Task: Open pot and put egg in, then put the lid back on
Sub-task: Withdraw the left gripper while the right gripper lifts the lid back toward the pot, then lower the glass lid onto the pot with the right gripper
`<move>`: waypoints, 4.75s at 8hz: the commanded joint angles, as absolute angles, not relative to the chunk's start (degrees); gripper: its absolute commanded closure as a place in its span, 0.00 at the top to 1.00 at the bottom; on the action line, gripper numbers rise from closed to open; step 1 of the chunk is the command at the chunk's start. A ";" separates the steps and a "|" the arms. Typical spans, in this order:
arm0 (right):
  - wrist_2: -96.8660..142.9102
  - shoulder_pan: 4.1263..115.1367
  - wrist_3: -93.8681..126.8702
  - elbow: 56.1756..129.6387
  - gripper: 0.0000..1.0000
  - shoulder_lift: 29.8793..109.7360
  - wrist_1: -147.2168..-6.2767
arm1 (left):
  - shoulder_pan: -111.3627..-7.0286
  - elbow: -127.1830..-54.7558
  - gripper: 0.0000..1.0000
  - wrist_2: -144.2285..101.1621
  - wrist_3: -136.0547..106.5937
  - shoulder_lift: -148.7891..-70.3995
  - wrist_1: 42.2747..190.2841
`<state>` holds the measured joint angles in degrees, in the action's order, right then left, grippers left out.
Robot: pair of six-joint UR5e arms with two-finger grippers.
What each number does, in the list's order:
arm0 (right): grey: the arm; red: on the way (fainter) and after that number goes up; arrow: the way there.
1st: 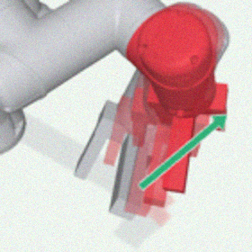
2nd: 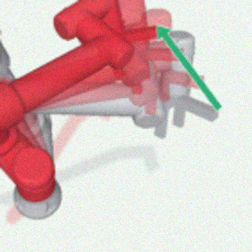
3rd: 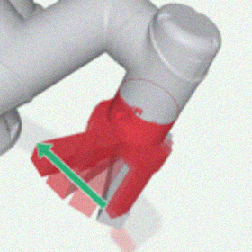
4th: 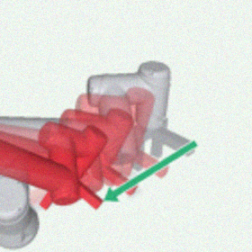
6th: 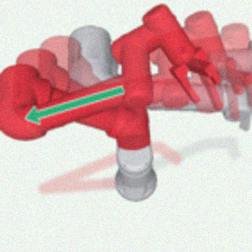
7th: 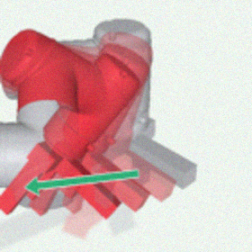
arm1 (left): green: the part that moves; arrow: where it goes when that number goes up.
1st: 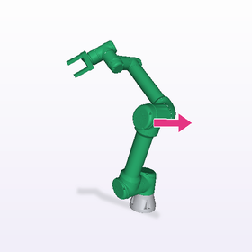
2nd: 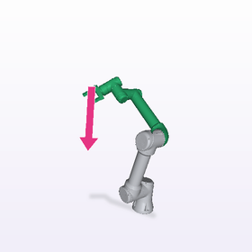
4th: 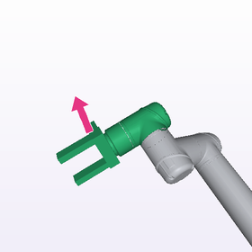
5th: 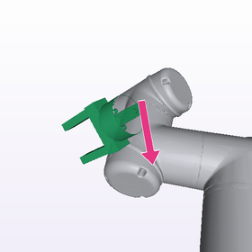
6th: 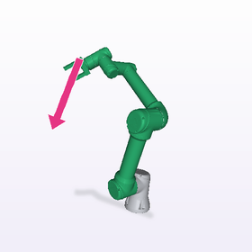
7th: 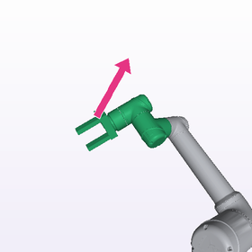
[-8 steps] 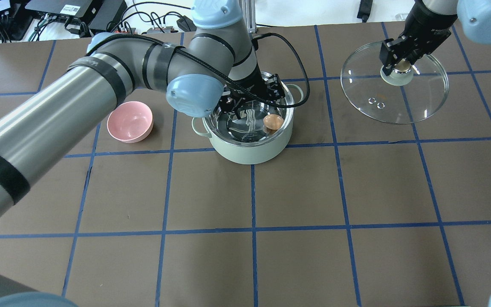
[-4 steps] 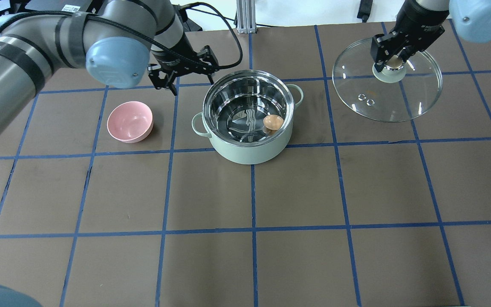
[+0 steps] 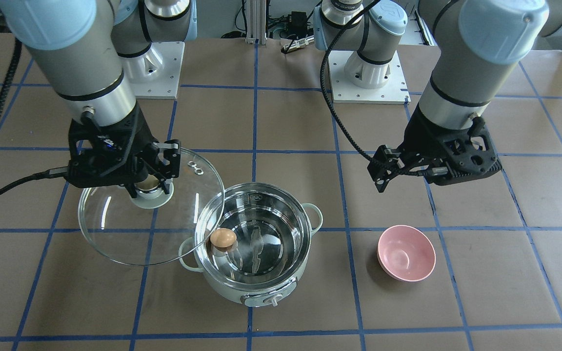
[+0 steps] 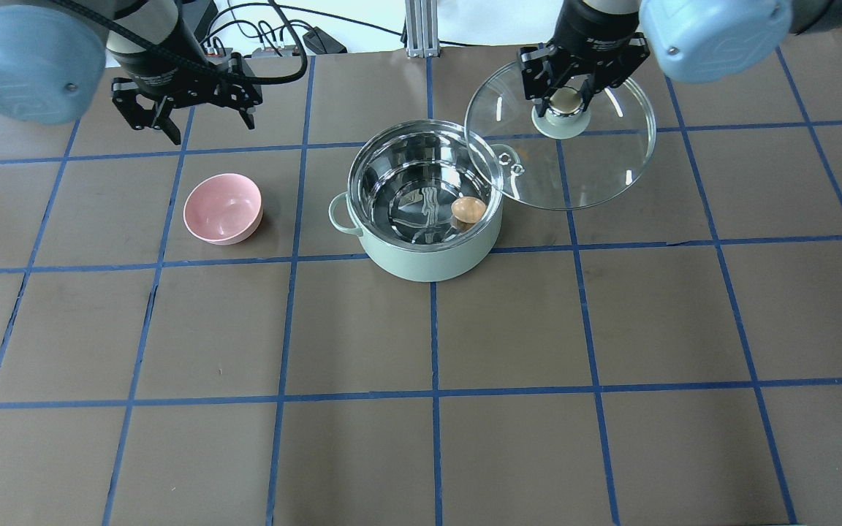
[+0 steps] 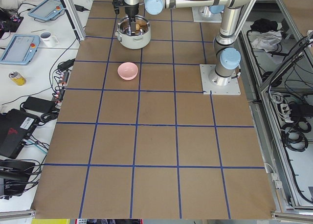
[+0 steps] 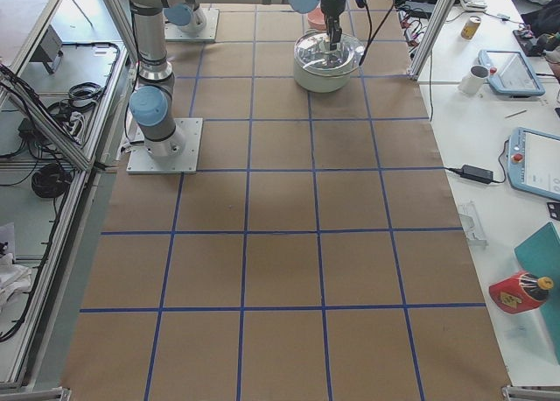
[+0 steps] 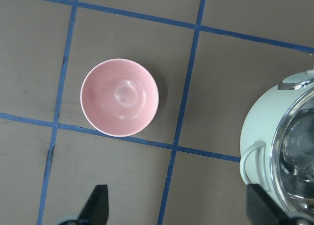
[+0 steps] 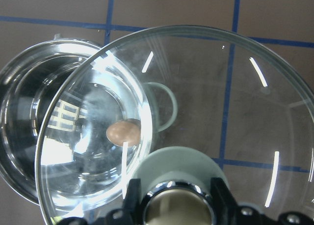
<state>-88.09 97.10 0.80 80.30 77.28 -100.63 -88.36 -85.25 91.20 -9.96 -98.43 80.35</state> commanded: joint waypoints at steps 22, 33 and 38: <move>-86.57 109.42 12.39 76.82 0.00 62.84 -109.07 | -87.98 -87.54 1.00 91.93 -8.61 -92.90 86.84; -86.05 109.34 12.13 76.90 0.00 62.40 -110.73 | -87.98 -87.54 1.00 92.11 -8.53 -92.81 85.96; -85.96 109.34 10.46 78.22 0.00 62.31 -111.62 | -92.98 -87.36 1.00 92.02 -7.30 -92.29 85.87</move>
<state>-85.94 109.37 10.69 77.54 62.34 -111.51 -90.58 -87.38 91.91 -7.70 -92.59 85.90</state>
